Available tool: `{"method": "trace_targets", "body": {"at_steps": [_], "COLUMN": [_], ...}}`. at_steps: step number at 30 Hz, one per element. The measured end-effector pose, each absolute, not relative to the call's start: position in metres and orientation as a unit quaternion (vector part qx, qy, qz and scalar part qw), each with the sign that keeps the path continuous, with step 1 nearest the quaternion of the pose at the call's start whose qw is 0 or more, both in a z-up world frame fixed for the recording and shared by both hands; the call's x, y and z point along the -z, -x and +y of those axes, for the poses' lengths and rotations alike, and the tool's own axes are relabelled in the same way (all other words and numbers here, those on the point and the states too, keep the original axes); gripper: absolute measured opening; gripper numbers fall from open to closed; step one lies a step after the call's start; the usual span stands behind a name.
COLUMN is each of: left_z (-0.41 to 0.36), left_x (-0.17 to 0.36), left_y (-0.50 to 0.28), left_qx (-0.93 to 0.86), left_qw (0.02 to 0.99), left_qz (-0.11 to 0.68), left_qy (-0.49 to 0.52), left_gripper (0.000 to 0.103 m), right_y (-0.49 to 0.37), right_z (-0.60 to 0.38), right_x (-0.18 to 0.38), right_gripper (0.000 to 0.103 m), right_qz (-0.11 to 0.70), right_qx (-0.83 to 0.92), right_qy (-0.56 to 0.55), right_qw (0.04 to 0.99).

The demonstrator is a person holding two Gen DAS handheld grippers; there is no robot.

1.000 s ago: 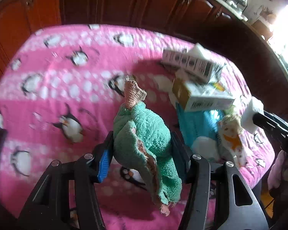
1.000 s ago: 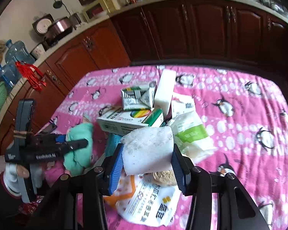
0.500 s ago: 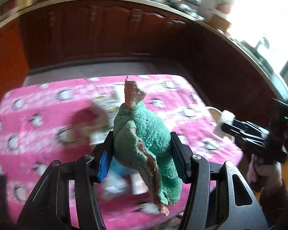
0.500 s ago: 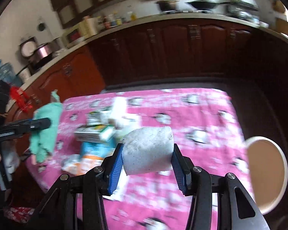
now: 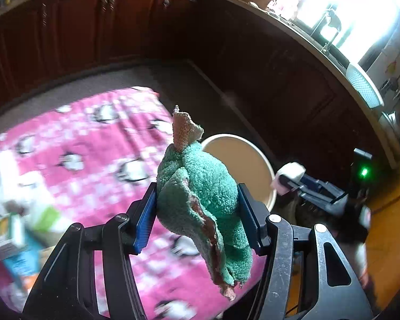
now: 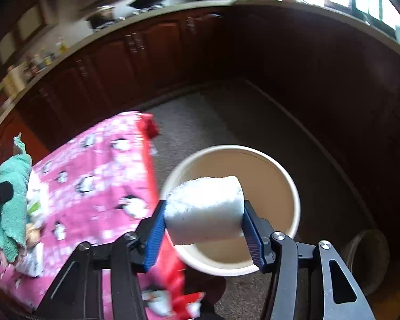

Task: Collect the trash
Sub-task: 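Carry both items over the beige bin and open both grippers to drop them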

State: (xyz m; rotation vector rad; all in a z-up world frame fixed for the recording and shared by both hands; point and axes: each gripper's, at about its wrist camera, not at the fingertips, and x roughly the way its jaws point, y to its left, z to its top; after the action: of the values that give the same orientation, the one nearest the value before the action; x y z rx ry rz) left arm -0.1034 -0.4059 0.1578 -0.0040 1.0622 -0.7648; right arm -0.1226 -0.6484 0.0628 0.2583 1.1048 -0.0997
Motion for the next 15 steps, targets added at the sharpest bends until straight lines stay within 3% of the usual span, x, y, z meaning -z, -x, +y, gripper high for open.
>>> {"method": "trace_targets", "body": {"at_steps": [5,9,15], "left_z": [-0.460,-0.478,-0.466], "left_x": [-0.134,-0.116,-0.119], "left_y": [0.093,0.086,0.095], "left_qx": [0.370,0.375,0.373], "left_qw": [0.777,0.760,0.767], "left_qz": [0.509,0.529,0.523], "left_qy": [0.015,0.045,0.009], "left_gripper": [0.061,0.071,0.072], "right_y": [0.115,0.117,0.124], "right_z": [-0.671,-0.678,-0.680], "right_x": [-0.045,-0.047,-0.047], "right_gripper": [0.081,0.081,0.082], "right_qz": [0.518,0.506,0.505], "right_qx": [0.064,0.071,0.071], "right_qy": [-0.146,-0.158,-0.171], "right_qw": [0.840,0.845,0.843]}}
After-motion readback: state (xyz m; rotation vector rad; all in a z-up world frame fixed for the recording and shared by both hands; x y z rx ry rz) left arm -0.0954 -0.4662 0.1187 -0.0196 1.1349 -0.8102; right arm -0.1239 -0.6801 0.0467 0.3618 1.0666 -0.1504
